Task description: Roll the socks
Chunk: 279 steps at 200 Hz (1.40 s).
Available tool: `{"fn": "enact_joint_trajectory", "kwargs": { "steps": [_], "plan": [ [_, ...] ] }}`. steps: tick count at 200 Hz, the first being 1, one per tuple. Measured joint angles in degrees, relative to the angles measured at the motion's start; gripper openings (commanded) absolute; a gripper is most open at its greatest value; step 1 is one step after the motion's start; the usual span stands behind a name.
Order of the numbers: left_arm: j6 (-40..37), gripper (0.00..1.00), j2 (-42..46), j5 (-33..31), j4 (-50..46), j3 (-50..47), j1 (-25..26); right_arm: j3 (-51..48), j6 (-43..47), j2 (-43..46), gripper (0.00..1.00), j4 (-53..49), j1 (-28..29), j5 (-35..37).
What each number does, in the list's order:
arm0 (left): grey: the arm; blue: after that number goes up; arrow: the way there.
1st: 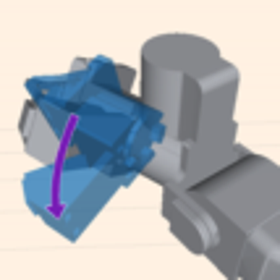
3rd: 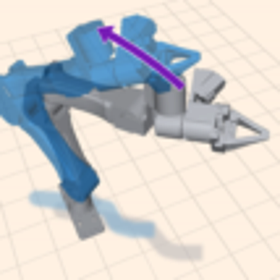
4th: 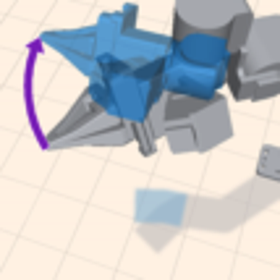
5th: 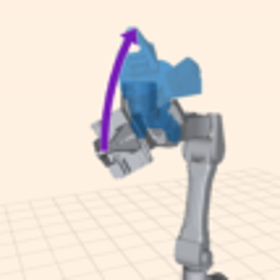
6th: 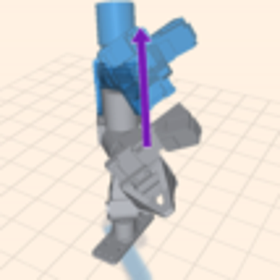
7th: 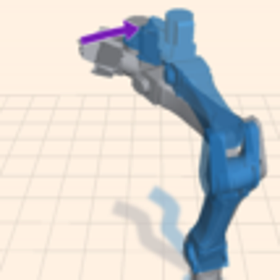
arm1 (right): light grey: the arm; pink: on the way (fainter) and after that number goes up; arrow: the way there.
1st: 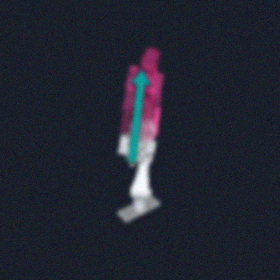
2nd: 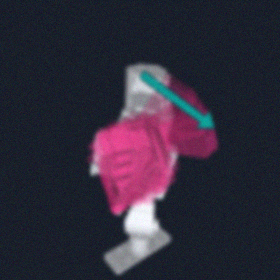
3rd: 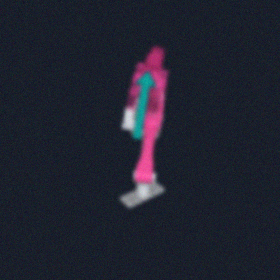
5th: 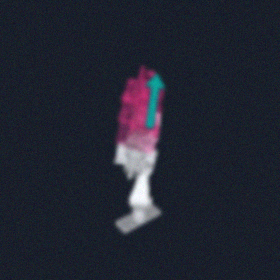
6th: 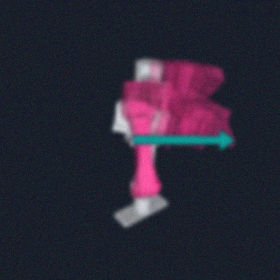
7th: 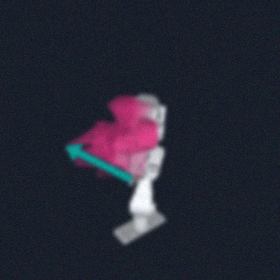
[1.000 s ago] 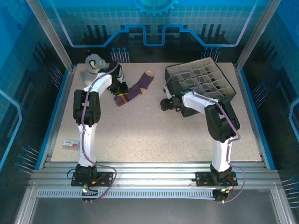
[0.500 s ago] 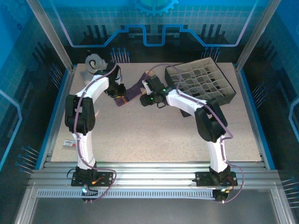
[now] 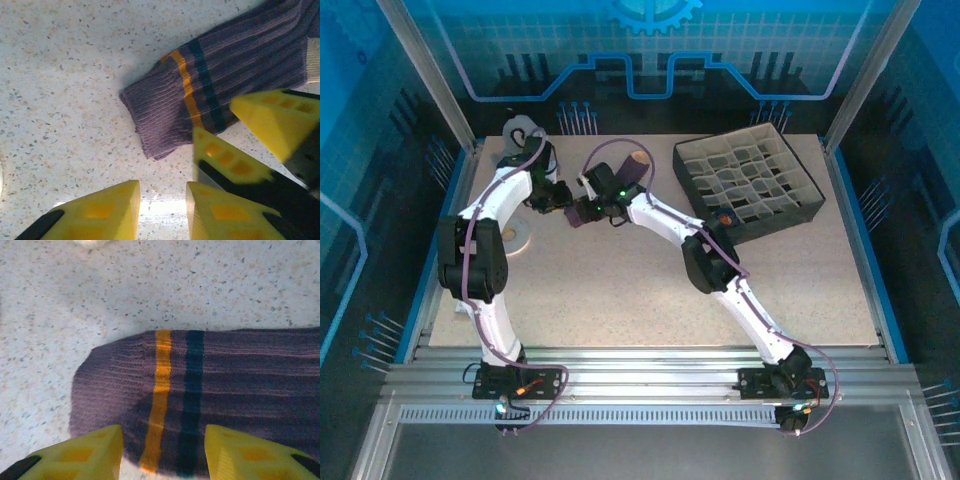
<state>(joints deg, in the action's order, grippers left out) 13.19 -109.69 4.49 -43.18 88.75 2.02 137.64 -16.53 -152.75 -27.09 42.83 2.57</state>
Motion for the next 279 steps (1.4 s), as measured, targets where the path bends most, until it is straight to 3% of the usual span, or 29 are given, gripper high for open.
{"fn": "enact_joint_trajectory", "kwargs": {
  "steps": [45,80,180,279],
  "plan": [
    [-0.02,0.27,0.00,1.42,0.61,-0.79,-0.04,6.19,-0.85,-4.26,0.46,-2.75,-0.02,0.26],
    [0.00,0.27,0.00,2.16,1.46,-3.37,-0.04,4.81,-1.92,-3.63,0.45,-4.35,-0.24,0.39],
    [0.44,0.26,1.53,4.61,4.15,-10.21,0.74,-35.69,1.77,20.96,0.42,1.01,-3.10,-0.35],
    [1.57,0.24,7.96,9.66,11.52,-23.41,11.96,-71.12,15.08,44.37,0.40,7.15,-3.26,-11.23]
  ]
}}
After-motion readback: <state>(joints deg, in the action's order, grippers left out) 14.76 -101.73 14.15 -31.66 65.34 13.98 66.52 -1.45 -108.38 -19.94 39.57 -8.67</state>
